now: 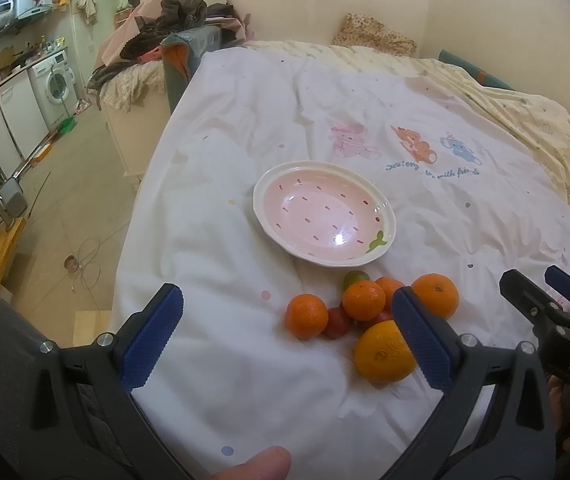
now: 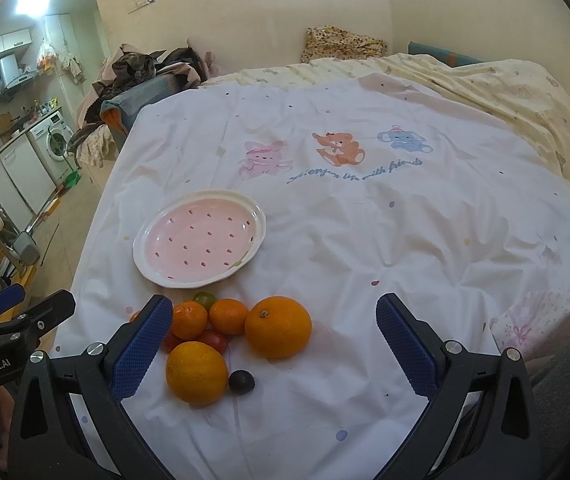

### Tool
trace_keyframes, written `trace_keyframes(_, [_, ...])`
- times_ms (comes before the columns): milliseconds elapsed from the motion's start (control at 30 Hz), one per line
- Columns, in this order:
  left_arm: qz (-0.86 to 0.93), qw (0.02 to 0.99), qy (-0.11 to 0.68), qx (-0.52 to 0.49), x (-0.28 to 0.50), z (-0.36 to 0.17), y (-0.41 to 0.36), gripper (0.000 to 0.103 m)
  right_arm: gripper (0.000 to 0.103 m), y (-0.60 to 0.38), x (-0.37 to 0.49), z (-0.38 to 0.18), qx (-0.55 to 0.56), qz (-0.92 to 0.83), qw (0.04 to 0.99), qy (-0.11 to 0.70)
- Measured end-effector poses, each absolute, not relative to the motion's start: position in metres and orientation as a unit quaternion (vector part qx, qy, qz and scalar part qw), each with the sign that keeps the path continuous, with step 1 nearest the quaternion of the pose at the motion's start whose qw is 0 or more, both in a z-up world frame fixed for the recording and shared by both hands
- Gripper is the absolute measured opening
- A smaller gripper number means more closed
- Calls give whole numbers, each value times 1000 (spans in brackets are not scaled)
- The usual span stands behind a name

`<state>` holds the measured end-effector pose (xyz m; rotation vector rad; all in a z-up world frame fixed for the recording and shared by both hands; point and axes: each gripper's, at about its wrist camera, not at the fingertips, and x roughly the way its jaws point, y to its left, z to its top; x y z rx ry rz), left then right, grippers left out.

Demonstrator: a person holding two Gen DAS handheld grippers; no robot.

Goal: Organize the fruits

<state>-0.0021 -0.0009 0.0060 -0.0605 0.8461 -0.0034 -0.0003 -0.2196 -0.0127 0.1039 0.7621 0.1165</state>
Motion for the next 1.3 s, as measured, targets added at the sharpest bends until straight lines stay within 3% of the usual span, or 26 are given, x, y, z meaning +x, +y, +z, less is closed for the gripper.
trace_keyframes(1300, [-1, 914, 405, -31, -2, 9, 2, 103, 103, -225, 2, -13, 51, 56, 925, 372])
